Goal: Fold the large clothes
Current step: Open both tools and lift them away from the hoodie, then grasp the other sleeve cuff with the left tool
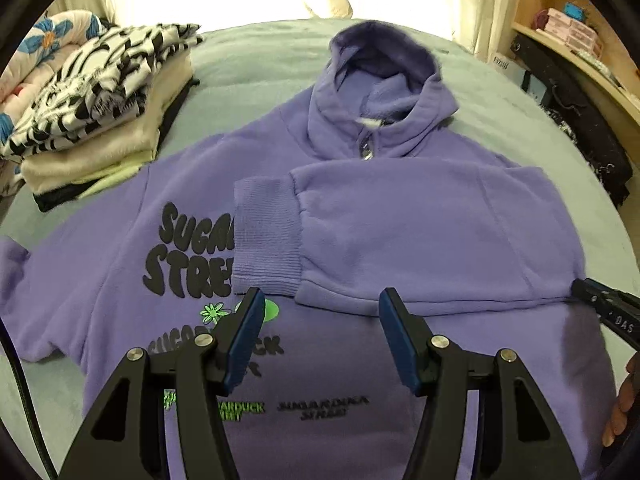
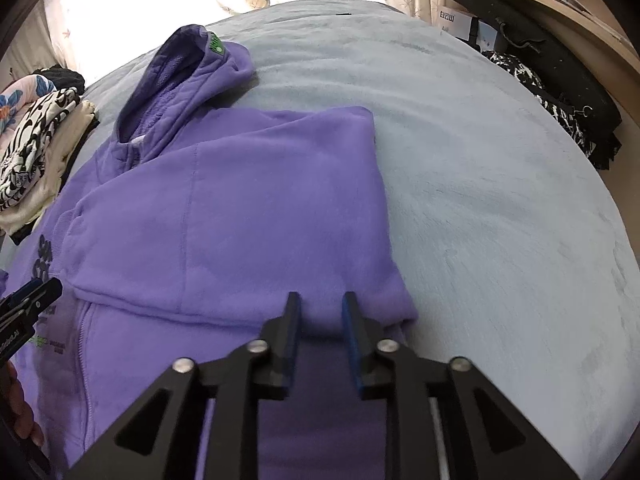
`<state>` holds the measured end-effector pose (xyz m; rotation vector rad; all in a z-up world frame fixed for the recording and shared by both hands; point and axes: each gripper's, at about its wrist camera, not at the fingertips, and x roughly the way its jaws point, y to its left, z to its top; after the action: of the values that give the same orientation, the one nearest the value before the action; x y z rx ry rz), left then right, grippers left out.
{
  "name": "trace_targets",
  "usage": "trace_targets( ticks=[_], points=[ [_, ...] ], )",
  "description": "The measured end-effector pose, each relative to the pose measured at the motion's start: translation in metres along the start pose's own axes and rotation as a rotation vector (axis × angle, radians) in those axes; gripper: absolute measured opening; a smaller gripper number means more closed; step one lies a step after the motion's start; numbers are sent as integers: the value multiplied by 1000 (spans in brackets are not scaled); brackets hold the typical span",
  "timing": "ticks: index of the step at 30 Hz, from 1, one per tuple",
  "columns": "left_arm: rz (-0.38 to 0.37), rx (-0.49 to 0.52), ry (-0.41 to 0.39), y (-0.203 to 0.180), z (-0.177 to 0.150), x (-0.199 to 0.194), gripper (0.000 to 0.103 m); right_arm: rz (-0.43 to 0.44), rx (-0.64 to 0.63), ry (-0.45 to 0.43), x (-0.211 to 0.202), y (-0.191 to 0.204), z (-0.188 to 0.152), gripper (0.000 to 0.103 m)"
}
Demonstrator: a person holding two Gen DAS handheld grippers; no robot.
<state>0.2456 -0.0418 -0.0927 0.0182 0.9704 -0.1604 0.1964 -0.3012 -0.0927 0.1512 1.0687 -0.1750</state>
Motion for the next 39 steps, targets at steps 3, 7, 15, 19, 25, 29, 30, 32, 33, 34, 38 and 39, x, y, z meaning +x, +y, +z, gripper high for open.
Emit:
trace_targets(
  ticks=[3, 7, 15, 19, 25, 29, 30, 32, 33, 34, 38, 39],
  points=[
    [-53, -16, -32, -2, -3, -18, 58, 6, 8, -7, -11, 3, -5, 33],
    [-82, -22, -52, -3, -8, -41, 58, 28, 24, -21, -29, 6, -12, 33],
    [-90, -99, -29, 12, -16, -63, 46, 52, -5, -69, -65, 23, -27, 33],
    [-84, -129, -34, 22, -21, -75, 42, 54, -38, -89, -77, 36, -34, 33],
    [-48, -136, -67, 38, -32, -105, 42, 52, -97, -100, -94, 65, -49, 33],
    [-29, -186, -42, 61, -44, -117, 42, 52, -143, -116, -110, 89, -60, 33],
    [-21, -195, -34, 69, -48, -119, 42, 51, -158, -124, -115, 98, -63, 33],
    [11, -206, -22, 84, -54, -124, 42, 51, -182, -135, -123, 112, -66, 33],
    [30, -207, -20, 93, -58, -128, 42, 52, -196, -143, -128, 123, -68, 33],
    [49, -205, -20, 102, -61, -132, 42, 55, -203, -148, -131, 130, -70, 33],
    [109, -201, -40, 136, -73, -148, 54, 72, -247, -175, -145, 171, -73, 33],
    [123, -195, -50, 147, -76, -152, 55, 77, -258, -183, -147, 183, -73, 34]
  ],
)
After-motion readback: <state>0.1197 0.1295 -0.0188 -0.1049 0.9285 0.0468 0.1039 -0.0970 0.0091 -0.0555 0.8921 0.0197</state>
